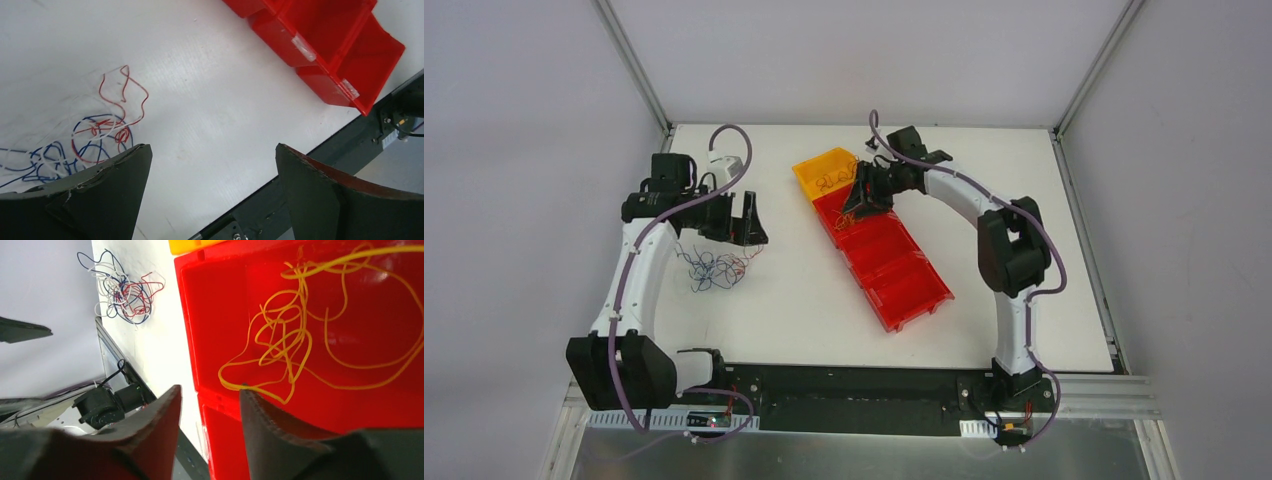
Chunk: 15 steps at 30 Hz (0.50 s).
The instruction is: Untangle the cables
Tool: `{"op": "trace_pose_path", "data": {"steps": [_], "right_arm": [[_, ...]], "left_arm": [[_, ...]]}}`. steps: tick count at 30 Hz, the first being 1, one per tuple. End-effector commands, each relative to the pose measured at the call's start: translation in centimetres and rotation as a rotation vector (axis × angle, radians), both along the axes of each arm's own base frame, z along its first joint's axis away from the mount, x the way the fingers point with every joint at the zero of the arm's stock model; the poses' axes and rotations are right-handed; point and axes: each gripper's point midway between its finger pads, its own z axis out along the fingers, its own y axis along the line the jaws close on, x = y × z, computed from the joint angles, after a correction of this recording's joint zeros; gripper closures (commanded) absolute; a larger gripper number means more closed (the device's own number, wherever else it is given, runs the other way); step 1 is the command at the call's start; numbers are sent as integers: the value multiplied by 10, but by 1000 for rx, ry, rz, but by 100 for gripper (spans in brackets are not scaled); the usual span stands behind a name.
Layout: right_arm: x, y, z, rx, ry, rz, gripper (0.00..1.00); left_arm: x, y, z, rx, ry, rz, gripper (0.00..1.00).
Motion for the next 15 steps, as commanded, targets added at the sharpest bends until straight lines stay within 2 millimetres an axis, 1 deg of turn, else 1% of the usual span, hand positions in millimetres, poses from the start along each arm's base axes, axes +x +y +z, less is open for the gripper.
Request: {"op": "trace_pose_path", "data": {"steps": [1,3,6,8,11,13,15], "right_arm": [[-14,-7,65,31,-104,25,46],[-22,-12,75,23,-110,35,40],[-32,-23,88,-4,-137,43,25],[-39,-29,97,-16,-164,50,19],[-48,-36,110,-25,-196,66,14],[-54,-39,118,-22,-211,77,10],[-60,-41,125,-10,-216,88,9]], "left_arm": [[-12,37,-22,154,38,-3,1],[-13,56,-31,223,60,-25,1],[-14,82,-39,317,92,-67,1],[-11,98,-46,387,111,-96,1],[0,114,-58,470,121,-183,4],[8,121,-71,504,137,-261,7],[16,129,-86,529,169,-326,13]]}}
